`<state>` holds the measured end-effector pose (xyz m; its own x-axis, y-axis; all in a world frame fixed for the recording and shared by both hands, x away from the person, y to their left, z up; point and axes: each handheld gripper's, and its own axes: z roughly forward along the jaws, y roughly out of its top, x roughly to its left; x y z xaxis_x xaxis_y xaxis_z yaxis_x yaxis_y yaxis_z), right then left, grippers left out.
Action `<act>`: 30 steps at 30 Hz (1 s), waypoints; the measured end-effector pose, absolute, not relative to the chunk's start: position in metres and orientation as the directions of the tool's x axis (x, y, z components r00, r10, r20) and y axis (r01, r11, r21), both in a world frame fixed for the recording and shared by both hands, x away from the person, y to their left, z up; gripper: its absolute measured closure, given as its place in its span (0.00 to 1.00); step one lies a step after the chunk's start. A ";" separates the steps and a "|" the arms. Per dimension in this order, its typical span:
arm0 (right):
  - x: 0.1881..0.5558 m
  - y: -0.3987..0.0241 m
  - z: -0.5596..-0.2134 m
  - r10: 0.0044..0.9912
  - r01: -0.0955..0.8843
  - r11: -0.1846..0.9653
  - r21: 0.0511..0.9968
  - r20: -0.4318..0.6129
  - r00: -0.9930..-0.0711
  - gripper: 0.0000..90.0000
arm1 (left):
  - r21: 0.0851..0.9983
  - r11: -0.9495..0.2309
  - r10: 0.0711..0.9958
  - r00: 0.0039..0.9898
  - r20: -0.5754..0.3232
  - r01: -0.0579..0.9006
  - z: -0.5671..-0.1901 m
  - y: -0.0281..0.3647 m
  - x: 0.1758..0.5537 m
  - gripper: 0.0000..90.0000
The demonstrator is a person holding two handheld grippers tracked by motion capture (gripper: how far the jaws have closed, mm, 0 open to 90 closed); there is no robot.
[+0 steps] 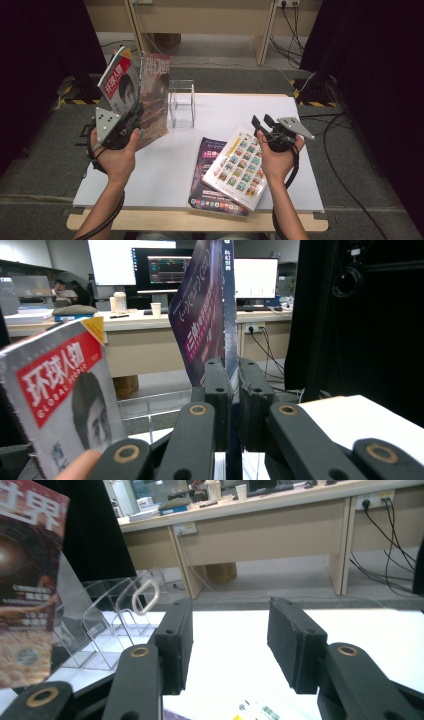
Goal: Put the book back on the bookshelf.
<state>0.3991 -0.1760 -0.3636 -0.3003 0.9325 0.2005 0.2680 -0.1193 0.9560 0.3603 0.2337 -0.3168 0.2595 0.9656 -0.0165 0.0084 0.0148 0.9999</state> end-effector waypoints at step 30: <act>0.384 -0.206 -0.411 0.931 0.348 -0.167 0.922 0.265 -0.253 0.62 | 0.999 0.029 0.982 0.189 -0.031 0.016 -0.321 0.242 0.419 0.94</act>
<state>0.3839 -0.2055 -0.4108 -0.2530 0.9306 0.2645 0.3484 -0.1675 0.9223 0.4186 0.2415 -0.3207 0.1886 0.9815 -0.0315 0.0158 0.0290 0.9995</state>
